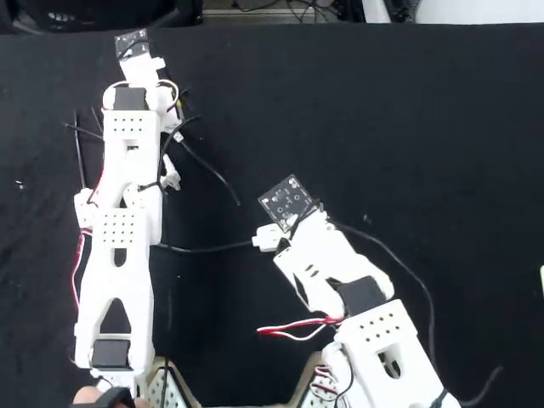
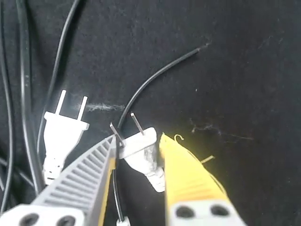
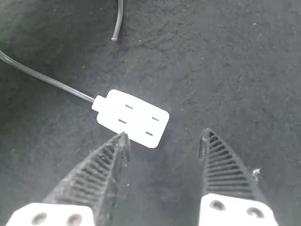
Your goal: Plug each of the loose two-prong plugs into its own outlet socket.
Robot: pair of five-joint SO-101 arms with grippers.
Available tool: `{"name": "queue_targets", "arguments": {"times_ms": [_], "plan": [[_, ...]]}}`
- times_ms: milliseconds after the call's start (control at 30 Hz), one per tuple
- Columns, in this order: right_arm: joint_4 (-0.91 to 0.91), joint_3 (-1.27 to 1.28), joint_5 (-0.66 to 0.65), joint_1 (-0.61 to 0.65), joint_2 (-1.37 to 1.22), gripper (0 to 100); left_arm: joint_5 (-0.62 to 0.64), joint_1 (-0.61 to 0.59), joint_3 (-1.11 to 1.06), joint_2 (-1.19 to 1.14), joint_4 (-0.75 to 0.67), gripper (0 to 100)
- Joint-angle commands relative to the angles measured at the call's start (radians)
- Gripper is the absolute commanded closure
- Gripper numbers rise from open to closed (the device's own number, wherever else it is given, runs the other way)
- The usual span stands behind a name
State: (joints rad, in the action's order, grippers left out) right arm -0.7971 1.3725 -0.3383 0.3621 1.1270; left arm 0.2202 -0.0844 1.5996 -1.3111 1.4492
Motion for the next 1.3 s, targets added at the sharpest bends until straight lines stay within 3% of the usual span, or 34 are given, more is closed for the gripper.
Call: {"name": "queue_targets", "arguments": {"times_ms": [0, 433, 733, 867, 1000, 1267], "plan": [[0.025, 0.002, 0.003, -0.018, 0.031, 76.9, -0.002, 0.028, 0.064, 0.091, 0.041, 97], [0.025, -0.001, 0.011, -0.029, 0.033, 76.9, -0.002, 0.053, 0.064, 0.302, 0.305, 97], [0.028, -0.058, 0.149, -0.285, 0.035, 76.8, 0.0, 0.113, 0.051, 0.41, 0.316, 97], [0.031, -0.058, 0.167, -0.313, 0.035, 76.8, 0.0, 0.173, 0.041, 0.497, 0.316, 97], [0.031, -0.058, 0.178, -0.315, 0.035, 76.9, 0.0, 0.243, -0.108, 0.643, 0.316, 97], [0.029, -0.076, 0.193, -0.371, 0.035, 76.9, -0.005, 0.455, -0.67, 0.934, 0.275, 97]]}}
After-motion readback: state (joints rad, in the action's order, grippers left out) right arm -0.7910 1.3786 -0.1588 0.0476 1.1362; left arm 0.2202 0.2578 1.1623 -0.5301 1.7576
